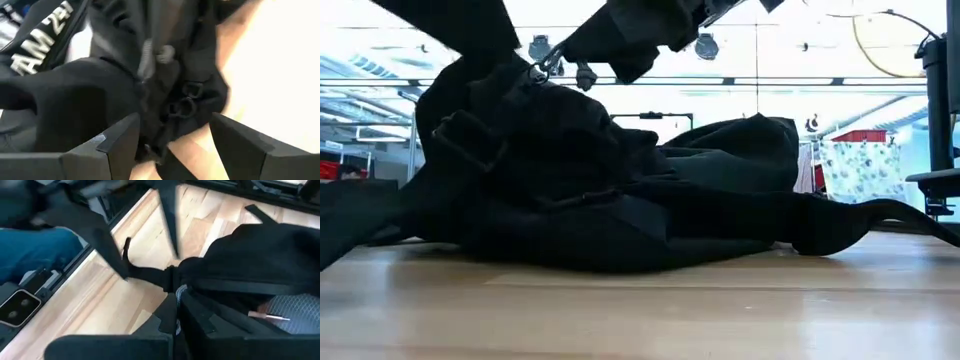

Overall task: Unpack backpack
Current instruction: Close the black backpack

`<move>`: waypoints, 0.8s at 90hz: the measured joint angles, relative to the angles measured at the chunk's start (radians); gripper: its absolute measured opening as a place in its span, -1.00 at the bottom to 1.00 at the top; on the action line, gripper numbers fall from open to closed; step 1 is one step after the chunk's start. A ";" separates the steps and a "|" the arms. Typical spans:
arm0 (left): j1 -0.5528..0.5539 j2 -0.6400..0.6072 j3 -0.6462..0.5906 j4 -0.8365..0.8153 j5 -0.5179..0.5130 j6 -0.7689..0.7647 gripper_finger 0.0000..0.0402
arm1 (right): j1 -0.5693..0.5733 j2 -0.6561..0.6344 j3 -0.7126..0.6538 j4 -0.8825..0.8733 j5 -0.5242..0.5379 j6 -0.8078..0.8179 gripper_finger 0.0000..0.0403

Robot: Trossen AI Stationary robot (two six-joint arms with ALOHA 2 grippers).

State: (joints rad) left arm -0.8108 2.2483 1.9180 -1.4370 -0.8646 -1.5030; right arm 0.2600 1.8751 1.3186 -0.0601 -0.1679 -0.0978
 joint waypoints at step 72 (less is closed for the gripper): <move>0.100 0.000 -0.015 0.007 -0.094 0.235 0.11 | -0.038 -0.005 0.000 -0.004 -0.097 0.012 -1.00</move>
State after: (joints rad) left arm -0.7109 2.2482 1.9031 -1.4304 -0.9583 -1.2678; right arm 0.2222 1.8706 1.3190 -0.0636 -0.2649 -0.0859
